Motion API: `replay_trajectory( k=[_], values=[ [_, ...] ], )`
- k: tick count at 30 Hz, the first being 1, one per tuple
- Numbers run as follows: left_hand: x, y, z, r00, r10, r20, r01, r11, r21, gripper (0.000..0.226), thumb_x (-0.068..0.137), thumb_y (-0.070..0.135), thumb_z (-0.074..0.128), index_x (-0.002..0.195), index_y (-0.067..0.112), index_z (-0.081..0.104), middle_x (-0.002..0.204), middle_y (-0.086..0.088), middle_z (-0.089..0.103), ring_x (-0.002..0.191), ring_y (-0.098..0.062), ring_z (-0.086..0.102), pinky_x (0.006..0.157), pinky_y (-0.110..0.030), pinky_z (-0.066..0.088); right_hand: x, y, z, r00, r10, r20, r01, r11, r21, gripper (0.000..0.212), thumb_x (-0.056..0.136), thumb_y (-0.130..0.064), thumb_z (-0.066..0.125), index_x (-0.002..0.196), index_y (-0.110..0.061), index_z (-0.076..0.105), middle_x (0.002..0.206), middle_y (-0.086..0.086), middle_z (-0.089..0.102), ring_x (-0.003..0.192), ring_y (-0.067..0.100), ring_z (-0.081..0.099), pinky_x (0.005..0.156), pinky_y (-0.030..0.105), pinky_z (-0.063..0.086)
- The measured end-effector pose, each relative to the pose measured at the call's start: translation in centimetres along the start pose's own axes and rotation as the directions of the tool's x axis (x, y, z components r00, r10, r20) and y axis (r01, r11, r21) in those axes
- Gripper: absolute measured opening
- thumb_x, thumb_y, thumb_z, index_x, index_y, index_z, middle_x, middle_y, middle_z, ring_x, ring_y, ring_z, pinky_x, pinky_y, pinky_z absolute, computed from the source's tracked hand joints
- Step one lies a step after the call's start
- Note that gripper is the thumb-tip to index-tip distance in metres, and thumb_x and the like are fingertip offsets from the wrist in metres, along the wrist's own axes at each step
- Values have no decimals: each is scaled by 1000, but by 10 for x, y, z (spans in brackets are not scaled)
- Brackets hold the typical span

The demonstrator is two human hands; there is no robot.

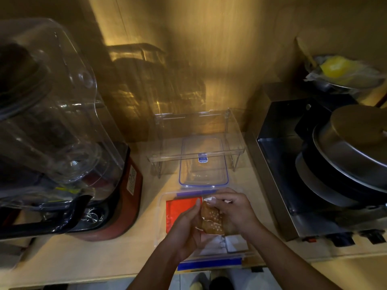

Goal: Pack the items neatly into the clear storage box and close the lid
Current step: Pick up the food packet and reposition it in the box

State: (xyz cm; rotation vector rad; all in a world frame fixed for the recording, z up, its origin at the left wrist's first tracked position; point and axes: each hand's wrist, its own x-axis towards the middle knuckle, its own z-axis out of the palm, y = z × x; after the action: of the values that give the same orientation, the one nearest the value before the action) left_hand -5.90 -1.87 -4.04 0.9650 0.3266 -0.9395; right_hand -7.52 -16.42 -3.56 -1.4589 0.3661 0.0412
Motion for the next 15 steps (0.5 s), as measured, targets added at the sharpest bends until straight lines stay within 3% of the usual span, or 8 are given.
replay_trajectory(
  k=[2, 4, 6, 8, 10, 13, 15],
  values=[
    [-1, 0, -3, 999, -1, 42, 1, 1000, -13, 51, 85, 43, 54, 115, 3, 64, 111, -20, 68, 96, -29, 67, 85, -42, 54, -1, -2, -3, 999, 18, -28, -16, 996, 92, 11, 78, 1, 67, 88, 4, 69, 98, 7, 61, 80, 8, 64, 59, 13, 51],
    [0, -1, -6, 997, 35, 69, -34, 999, -10, 46, 86, 29, 57, 120, -2, 58, 113, -23, 64, 97, -29, 64, 88, -42, 52, -1, -4, -10, 998, 30, -54, -21, 987, 161, 13, 80, -4, 65, 91, 1, 69, 97, 13, 64, 81, 20, 60, 64, 22, 51],
    [2, -2, -11, 995, 78, 62, -77, 997, -20, 43, 81, 11, 62, 120, -6, 54, 109, -24, 64, 92, -29, 66, 78, -40, 59, -1, -7, -16, 997, 63, -42, -52, 973, 227, 11, 81, -7, 63, 89, -2, 70, 88, 18, 65, 71, 24, 58, 60, 27, 46],
    [3, -4, -14, 995, 104, 0, -104, 994, -21, 38, 79, 1, 61, 115, -8, 55, 100, -23, 67, 81, -27, 69, 65, -34, 60, -1, -7, -23, 997, 79, -8, -75, 968, 238, 9, 79, -8, 64, 82, -4, 72, 76, 15, 66, 55, 16, 56, 48, 21, 44],
    [3, -5, -16, 987, 141, -78, -137, 989, 60, 24, 83, -1, 58, 107, -6, 58, 94, -21, 67, 74, -25, 67, 62, -32, 58, -3, -6, -28, 994, 86, 62, -96, 981, 167, 10, 75, -13, 68, 78, -5, 72, 64, 8, 64, 47, 10, 50, 42, 16, 40],
    [3, -6, -18, 961, 214, -176, -171, 958, 232, 3, 87, 4, 57, 87, 2, 60, 83, -16, 66, 66, -20, 63, 58, -28, 55, -8, -6, -34, 970, 147, 194, -149, 989, -8, 11, 68, -21, 72, 72, -10, 72, 56, -3, 63, 47, 7, 50, 44, 16, 40],
    [3, -5, -17, 948, 233, -215, -171, 947, 272, 7, 87, 8, 59, 82, 3, 59, 83, -17, 68, 67, -21, 64, 57, -28, 55, -12, -6, -33, 943, 197, 270, -168, 978, -125, 2, 73, -14, 73, 71, -14, 72, 60, -7, 64, 54, 7, 58, 49, 19, 47]
  ],
)
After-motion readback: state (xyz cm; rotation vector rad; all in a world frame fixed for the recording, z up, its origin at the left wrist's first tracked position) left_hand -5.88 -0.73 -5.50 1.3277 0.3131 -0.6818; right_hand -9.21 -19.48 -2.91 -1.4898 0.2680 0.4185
